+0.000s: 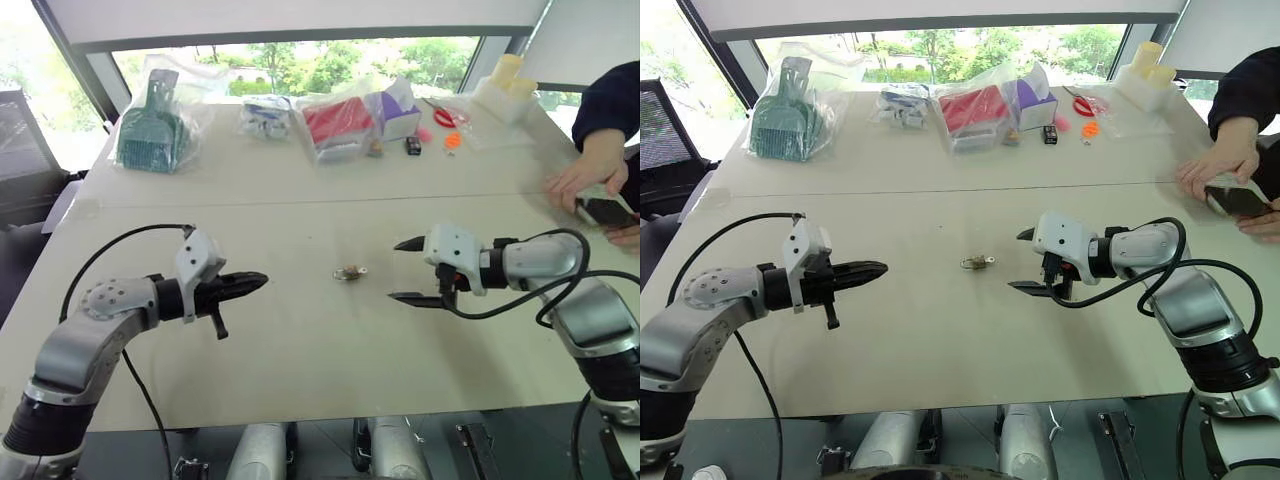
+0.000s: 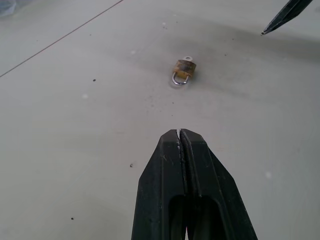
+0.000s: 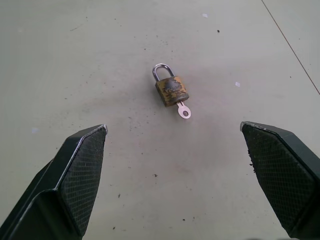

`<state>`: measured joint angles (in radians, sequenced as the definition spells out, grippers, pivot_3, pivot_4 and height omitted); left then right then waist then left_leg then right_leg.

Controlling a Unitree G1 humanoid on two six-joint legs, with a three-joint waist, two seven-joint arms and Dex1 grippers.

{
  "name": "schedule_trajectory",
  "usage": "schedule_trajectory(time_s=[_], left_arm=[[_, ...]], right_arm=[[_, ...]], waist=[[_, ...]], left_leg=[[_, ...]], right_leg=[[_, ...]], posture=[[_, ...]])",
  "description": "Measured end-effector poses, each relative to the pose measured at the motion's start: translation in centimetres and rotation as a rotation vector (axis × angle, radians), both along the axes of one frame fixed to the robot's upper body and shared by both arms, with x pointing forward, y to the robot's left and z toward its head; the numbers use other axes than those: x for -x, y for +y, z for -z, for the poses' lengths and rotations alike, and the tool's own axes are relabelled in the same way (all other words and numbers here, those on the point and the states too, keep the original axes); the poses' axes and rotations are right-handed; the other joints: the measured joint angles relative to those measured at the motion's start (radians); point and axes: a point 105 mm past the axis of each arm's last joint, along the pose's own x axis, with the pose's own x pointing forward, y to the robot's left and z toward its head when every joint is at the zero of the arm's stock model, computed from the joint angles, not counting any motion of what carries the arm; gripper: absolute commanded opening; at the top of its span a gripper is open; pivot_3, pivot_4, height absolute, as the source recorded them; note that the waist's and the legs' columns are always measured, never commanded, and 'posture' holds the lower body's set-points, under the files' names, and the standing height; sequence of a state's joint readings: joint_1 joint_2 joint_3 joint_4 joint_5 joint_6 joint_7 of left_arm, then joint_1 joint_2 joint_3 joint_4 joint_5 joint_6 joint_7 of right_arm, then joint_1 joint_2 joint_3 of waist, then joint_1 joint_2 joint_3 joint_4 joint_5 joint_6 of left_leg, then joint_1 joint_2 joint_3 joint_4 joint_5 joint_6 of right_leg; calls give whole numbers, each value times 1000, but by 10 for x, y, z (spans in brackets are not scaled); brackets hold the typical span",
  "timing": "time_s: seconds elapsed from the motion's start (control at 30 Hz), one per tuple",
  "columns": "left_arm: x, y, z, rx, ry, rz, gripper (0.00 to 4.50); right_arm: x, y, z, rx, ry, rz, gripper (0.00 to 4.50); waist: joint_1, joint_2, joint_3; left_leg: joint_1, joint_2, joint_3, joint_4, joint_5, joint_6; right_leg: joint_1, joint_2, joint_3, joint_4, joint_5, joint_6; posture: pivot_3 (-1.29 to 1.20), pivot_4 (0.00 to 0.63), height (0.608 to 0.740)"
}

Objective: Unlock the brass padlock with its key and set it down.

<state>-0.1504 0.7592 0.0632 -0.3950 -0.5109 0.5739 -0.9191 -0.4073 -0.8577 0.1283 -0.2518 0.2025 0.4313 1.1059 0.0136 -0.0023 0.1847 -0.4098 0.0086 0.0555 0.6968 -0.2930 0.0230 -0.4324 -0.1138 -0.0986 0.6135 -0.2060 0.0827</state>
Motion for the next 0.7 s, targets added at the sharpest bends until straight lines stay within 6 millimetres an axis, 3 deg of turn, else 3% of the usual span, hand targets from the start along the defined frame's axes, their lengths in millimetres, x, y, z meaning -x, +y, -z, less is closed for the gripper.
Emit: schedule_trajectory(time_s=[0.7], left_arm=[[-7,-9,-12,61,-50,-33,0]], right_arm=[[-5,-1,-10,-18,-4,22,4436]], waist=[[0,0,0]], left_leg=[[0,0,0,0,0,0]], right_leg=[[0,0,0,0,0,0]], posture=[[0,150,740]])
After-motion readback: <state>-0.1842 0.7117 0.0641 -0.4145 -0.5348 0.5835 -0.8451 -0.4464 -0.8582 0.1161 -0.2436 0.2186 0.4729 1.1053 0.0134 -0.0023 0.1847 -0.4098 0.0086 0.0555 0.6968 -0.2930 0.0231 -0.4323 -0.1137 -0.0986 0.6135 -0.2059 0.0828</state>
